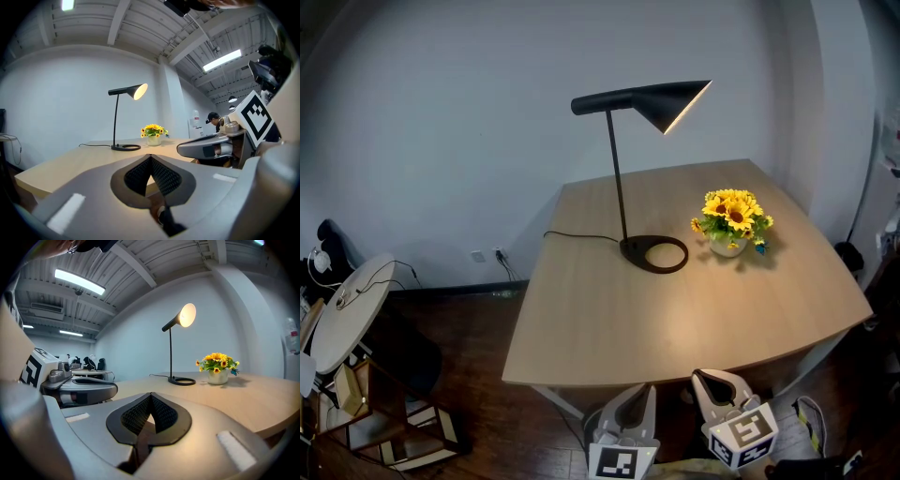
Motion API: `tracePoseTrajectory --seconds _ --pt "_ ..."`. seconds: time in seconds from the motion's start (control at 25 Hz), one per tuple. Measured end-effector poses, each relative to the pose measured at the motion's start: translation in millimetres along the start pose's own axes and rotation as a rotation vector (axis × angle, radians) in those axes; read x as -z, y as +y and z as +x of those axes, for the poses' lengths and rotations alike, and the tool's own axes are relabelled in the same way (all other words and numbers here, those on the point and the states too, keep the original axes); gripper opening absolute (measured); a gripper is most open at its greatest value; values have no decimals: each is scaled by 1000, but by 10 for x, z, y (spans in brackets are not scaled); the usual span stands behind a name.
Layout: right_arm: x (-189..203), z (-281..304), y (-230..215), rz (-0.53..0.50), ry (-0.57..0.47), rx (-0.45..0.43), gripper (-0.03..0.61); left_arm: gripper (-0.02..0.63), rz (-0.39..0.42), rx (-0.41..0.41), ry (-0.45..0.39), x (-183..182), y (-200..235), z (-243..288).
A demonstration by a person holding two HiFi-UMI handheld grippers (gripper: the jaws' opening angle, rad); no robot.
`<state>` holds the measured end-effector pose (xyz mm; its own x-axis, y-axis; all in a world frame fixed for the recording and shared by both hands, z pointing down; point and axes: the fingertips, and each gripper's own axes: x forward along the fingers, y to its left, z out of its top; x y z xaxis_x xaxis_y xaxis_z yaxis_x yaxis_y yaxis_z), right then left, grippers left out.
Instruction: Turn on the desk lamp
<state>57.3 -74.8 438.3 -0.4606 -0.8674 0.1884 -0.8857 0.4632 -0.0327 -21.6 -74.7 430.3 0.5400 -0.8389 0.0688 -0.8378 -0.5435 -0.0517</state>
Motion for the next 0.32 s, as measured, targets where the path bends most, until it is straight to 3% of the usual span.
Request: tracePoseTrajectory --seconds 0.32 --pt "-4 -7 -37 3 -6 2 -3 -3 8 15 16 21 -36 30"
